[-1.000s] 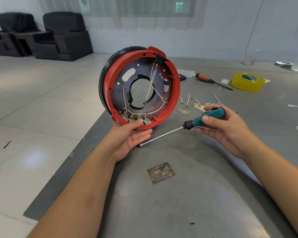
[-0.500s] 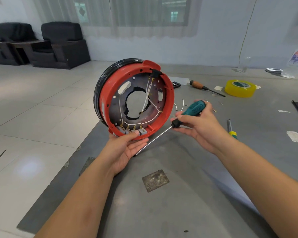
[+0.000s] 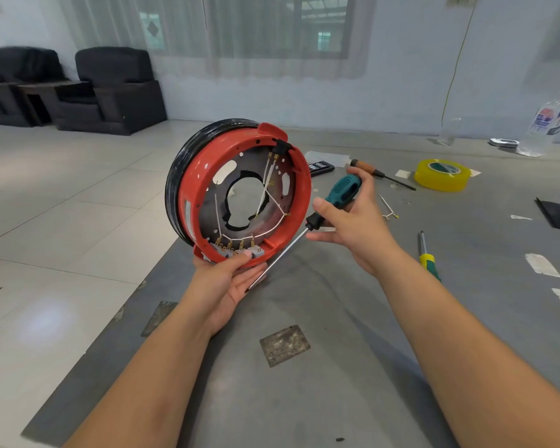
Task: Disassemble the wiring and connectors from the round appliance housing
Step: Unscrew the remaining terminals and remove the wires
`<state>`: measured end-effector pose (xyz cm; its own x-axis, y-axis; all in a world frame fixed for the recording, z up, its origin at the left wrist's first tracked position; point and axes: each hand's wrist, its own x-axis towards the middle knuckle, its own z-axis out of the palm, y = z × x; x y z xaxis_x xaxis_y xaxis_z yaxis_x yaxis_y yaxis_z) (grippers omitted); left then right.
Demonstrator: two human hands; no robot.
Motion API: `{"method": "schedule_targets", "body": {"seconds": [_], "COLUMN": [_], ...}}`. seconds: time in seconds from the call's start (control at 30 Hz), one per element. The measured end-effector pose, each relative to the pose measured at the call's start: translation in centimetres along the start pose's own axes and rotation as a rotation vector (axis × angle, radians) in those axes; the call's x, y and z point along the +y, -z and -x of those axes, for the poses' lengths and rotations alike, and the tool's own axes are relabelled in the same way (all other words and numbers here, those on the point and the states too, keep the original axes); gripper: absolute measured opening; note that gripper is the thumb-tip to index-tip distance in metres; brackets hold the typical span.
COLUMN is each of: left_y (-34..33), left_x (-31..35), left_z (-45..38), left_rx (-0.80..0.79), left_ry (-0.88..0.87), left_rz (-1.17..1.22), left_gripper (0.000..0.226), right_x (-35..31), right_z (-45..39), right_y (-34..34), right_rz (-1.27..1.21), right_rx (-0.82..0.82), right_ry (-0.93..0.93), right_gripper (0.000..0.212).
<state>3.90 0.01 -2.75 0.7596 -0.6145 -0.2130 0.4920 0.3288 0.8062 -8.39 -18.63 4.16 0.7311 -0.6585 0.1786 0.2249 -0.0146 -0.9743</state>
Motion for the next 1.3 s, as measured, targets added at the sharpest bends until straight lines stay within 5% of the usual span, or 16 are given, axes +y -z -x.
{"method": "schedule_targets", "body": {"seconds": [0.13, 0.47, 1.3], "left_y": [0.0, 0.2, 0.1], "left_x": [0.0, 0.0, 0.1], "left_z": [-0.1, -0.3, -0.2], "left_rx": [0.005, 0.049, 0.043], "left_ry": [0.002, -0.001, 0.001], "left_rz": [0.006, -0.003, -0.035], "left_gripper": [0.062, 0.062, 0.062], "right_x": [-0.3, -1.8, -1.2], "right_z": [-0.4, -0.1, 0.6], "right_y": [1.1, 1.0, -0.2], "right_rz": [-0.043, 0.01, 0.06], "right_rx": [-0.047, 0.105, 0.115], "right_ry": [-0.009, 0.39, 0.394], "right_gripper": [0.073, 0.067, 0.067]}}
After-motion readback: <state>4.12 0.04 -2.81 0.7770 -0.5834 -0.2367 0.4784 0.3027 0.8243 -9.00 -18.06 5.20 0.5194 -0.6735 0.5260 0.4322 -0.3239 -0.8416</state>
